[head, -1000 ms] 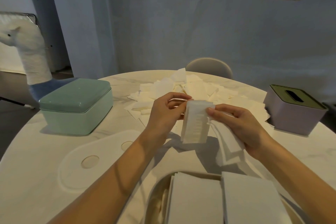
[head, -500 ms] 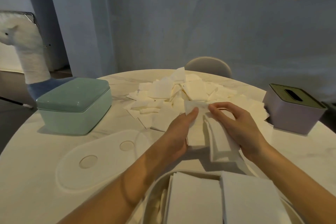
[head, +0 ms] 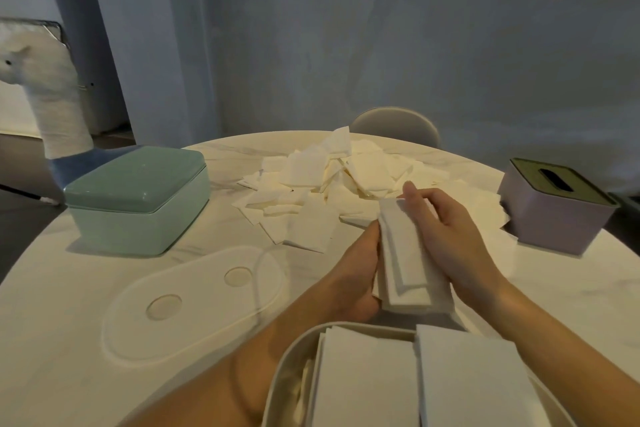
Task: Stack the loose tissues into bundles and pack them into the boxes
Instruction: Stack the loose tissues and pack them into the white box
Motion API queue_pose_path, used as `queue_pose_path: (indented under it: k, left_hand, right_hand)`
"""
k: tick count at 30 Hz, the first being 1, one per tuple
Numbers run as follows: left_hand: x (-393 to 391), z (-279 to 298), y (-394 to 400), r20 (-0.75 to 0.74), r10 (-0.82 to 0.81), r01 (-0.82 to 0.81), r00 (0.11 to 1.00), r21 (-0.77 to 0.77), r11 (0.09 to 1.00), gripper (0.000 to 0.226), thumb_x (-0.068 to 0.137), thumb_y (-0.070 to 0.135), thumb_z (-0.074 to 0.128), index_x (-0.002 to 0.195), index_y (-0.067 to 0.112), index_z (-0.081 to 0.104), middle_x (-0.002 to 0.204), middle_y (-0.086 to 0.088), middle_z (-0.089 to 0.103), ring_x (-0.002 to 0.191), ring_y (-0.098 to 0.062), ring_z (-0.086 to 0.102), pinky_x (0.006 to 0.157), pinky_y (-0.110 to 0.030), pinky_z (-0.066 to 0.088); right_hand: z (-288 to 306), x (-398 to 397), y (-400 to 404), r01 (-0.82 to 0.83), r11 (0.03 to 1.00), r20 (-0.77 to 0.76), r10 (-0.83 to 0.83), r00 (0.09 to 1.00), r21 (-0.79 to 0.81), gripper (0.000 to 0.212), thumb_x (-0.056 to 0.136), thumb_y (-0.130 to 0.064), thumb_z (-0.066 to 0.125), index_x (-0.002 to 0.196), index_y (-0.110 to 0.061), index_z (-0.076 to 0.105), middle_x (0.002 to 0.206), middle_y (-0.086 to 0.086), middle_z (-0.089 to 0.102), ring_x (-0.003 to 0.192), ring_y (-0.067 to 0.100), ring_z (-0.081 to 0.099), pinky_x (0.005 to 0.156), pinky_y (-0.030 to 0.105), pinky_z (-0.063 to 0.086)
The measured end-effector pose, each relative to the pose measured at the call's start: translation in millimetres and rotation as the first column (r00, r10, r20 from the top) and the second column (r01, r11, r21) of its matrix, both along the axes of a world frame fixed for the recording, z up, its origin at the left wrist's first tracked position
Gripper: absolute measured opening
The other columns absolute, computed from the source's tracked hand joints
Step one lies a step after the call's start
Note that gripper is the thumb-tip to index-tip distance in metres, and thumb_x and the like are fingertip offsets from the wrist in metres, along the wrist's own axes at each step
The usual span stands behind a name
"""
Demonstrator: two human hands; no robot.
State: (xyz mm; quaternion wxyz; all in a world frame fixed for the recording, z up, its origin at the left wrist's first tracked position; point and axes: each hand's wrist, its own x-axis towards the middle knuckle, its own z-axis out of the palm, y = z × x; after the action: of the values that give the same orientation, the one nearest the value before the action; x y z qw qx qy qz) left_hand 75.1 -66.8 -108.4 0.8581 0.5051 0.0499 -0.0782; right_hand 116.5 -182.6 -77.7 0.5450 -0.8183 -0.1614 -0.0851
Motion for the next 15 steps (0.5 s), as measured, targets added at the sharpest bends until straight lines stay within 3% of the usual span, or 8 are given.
queue_pose_path:
  k: [3, 5, 6, 8, 11, 13, 15]
  left_hand:
    - [0.0, 0.0, 6.0, -0.012, -0.012, 0.011, 1.000, -0.057, 0.998, 0.045, 0.106, 0.051, 0.043, 0.128, 0.019, 0.066, 0.116, -0.015, 0.075, 0.098, -0.029, 0.074, 0.082, -0.044, 0.062]
    - [1.5, -1.3, 13.5, -0.053, -0.021, 0.017, 0.998, -0.078, 0.997, 0.047, 0.106, 0.052, 0.041, 0.133, 0.020, 0.063, 0.122, -0.017, 0.073, 0.106, -0.033, 0.073, 0.088, -0.049, 0.062]
    - [3.2, -3.2, 16.5, -0.070, -0.026, 0.020, 0.997, -0.089, 0.996, 0.049, 0.106, 0.054, 0.041, 0.135, 0.021, 0.061, 0.126, -0.018, 0.071, 0.113, -0.036, 0.070, 0.095, -0.053, 0.058]
    - [3.5, -4.0, 20.5, -0.087, -0.042, 0.031, 0.995, -0.122, 0.992, 0.051, 0.104, 0.056, 0.042, 0.135, 0.020, 0.062, 0.130, -0.019, 0.069, 0.121, -0.039, 0.066, 0.104, -0.057, 0.051]
    - [-0.1, -1.0, 23.3, -0.080, -0.105, 0.088, 0.991, -0.193, 0.977, 0.058, 0.101, 0.062, 0.046, 0.138, 0.021, 0.062, 0.128, -0.018, 0.068, 0.118, -0.035, 0.063, 0.106, -0.055, 0.048]
    - [-1.5, -1.6, 25.0, -0.058, -0.147, 0.130, 0.987, -0.236, 0.963, 0.066, 0.099, 0.068, 0.043, 0.143, 0.020, 0.058, 0.130, -0.017, 0.065, 0.118, -0.034, 0.061, 0.105, -0.053, 0.047]
    - [-1.5, -3.4, 26.0, -0.030, -0.159, 0.148, 0.987, -0.224, 0.963, 0.071, 0.098, 0.072, 0.034, 0.137, 0.018, 0.058, 0.124, -0.015, 0.068, 0.112, -0.033, 0.066, 0.097, -0.050, 0.055]
  right_hand:
    - [1.5, 10.0, -10.5, -0.092, 0.965, 0.001, 0.096, 0.995, -0.247, 0.035, 0.092, -0.060, 0.057, 0.113, -0.033, 0.062, 0.101, -0.025, 0.061, 0.089, 0.004, 0.060, 0.068, 0.020, 0.049]
    - [6.4, 17.0, -19.5, -0.222, 0.932, -0.118, 0.196, 0.973, -0.287, 0.032, 0.085, -0.057, 0.068, 0.109, -0.036, 0.065, 0.101, -0.021, 0.065, 0.086, 0.007, 0.066, 0.060, 0.022, 0.055]
    - [9.2, 19.3, -22.9, -0.267, 0.926, -0.159, 0.231, 0.960, -0.266, 0.034, 0.081, -0.056, 0.071, 0.109, -0.036, 0.067, 0.105, -0.018, 0.068, 0.089, 0.008, 0.067, 0.060, 0.022, 0.056]
    - [15.1, 22.6, -26.2, -0.279, 0.937, -0.173, 0.245, 0.954, -0.210, 0.044, 0.071, -0.056, 0.073, 0.110, -0.035, 0.069, 0.112, -0.014, 0.069, 0.101, 0.011, 0.066, 0.076, 0.026, 0.058]
    - [19.7, 24.2, -27.8, -0.250, 0.967, -0.215, 0.234, 0.948, -0.049, 0.053, 0.059, -0.056, 0.077, 0.108, -0.035, 0.069, 0.114, -0.011, 0.069, 0.109, 0.016, 0.065, 0.099, 0.040, 0.054]
    - [18.5, 23.7, -27.3, -0.270, 0.960, -0.290, 0.279, 0.915, 0.071, 0.061, 0.053, -0.054, 0.081, 0.109, -0.032, 0.070, 0.110, -0.006, 0.074, 0.106, 0.020, 0.069, 0.096, 0.042, 0.056]
    - [14.8, 21.7, -24.9, -0.298, 0.943, -0.337, 0.331, 0.881, 0.149, 0.062, 0.057, -0.049, 0.082, 0.113, -0.026, 0.070, 0.109, 0.001, 0.076, 0.101, 0.022, 0.072, 0.079, 0.036, 0.058]
